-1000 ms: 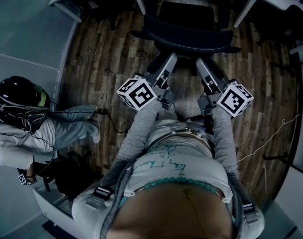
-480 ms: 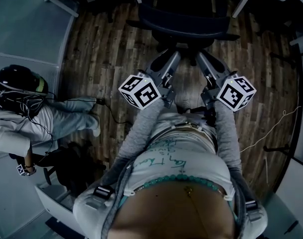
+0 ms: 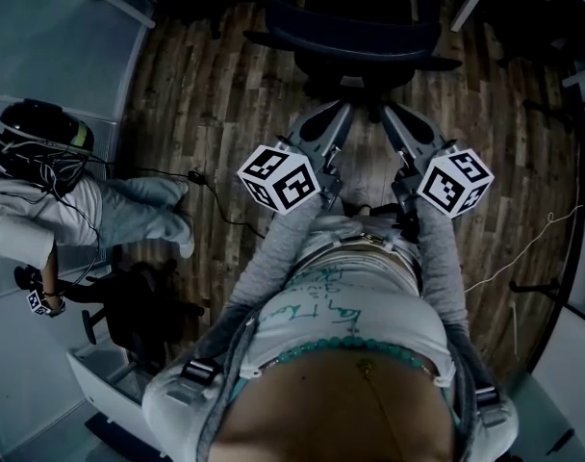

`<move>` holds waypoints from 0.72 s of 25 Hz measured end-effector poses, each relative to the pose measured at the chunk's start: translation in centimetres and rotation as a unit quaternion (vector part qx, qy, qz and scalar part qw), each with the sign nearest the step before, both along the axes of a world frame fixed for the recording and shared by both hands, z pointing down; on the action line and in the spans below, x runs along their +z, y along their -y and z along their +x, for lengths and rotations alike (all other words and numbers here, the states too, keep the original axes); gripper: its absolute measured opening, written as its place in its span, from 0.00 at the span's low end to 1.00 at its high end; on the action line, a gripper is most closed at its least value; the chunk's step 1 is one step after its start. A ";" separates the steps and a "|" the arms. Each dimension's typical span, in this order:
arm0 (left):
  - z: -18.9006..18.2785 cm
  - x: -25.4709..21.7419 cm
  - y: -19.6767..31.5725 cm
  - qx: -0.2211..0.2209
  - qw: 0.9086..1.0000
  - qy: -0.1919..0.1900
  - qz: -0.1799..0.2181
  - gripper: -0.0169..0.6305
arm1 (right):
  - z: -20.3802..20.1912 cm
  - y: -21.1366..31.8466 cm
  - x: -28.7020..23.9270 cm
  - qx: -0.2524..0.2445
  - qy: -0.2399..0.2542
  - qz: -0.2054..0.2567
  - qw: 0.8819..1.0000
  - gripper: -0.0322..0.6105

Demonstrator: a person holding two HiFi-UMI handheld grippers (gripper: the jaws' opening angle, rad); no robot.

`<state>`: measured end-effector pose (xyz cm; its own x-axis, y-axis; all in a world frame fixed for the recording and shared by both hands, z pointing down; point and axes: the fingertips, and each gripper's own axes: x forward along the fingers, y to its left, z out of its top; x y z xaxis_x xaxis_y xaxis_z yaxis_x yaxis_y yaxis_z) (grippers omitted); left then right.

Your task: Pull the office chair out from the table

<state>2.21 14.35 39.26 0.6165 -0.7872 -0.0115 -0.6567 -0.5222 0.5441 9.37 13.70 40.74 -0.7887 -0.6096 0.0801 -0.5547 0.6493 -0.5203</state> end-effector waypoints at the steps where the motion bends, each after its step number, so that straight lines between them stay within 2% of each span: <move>1: 0.0 0.1 0.0 0.000 1.000 0.004 -0.001 0.05 | 0.0 0.0 0.1 -0.002 0.001 -0.002 1.000 0.11; 5: 0.3 0.2 -0.7 -0.003 1.000 0.023 -0.003 0.04 | 0.1 -0.8 0.1 -0.008 0.006 -0.006 1.000 0.11; 11: 2.2 0.3 -3.0 -0.018 0.995 0.097 0.021 0.04 | 1.7 -3.1 0.6 -0.013 -0.024 0.021 0.999 0.10; 18: 2.4 1.9 -4.6 -0.032 0.993 0.111 0.012 0.04 | 1.4 -4.4 1.9 -0.027 -0.078 0.064 0.995 0.10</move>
